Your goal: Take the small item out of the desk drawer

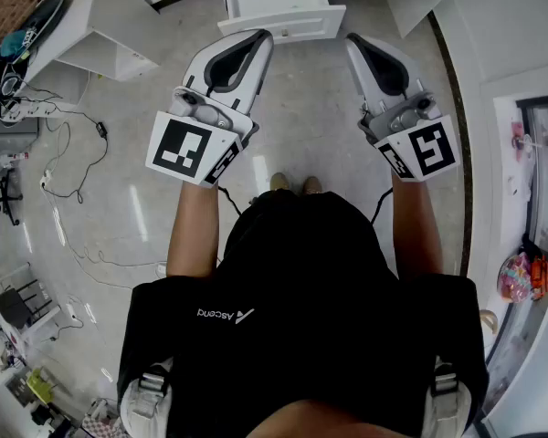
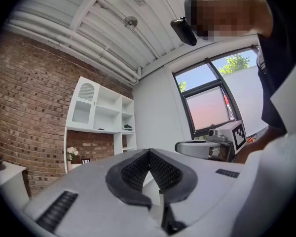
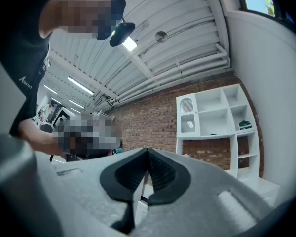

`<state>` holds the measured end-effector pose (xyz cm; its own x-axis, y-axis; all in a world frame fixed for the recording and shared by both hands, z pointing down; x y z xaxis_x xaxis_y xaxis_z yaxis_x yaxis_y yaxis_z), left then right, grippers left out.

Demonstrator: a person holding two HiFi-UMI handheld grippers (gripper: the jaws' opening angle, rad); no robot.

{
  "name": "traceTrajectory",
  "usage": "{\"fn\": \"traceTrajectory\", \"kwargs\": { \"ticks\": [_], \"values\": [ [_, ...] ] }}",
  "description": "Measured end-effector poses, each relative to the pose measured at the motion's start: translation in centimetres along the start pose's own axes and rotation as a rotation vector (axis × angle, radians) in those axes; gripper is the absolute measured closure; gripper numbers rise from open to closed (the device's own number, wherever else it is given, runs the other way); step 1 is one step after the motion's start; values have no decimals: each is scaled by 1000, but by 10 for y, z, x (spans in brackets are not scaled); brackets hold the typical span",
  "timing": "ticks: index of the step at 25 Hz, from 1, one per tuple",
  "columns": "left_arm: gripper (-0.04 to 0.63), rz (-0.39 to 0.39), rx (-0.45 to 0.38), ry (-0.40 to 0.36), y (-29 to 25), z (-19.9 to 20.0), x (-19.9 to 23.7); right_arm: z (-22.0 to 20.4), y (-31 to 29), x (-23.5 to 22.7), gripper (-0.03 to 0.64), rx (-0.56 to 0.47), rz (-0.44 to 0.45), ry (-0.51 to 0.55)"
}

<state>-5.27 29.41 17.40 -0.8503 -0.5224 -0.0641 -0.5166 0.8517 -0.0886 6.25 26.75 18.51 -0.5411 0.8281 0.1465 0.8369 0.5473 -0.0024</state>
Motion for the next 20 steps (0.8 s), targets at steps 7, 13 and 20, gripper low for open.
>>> {"fn": "traceTrajectory", "kwargs": {
  "ticks": [7, 13, 20],
  "values": [
    [595, 3, 9, 0, -2, -6, 18, 0, -13, -3, 615, -8, -6, -15],
    [595, -2, 14, 4, 4, -13, 42, -3, -30, 0, 615, 11, -30, -11],
    [595, -24, 33, 3, 5, -31, 73, -14, -49, 4, 615, 37, -80, -7]
  ]
}}
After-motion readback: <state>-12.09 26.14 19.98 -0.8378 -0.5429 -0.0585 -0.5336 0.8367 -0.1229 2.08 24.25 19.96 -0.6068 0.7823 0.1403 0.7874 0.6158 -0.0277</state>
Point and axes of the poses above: the fingertips, and each gripper's own axes: y backward along the fingers, x to its left, z out of its top, the point moved 2 cm from there along y, backward along the fingers, and after that the axes turned 11 degrees about x, right-handed, at the moved point
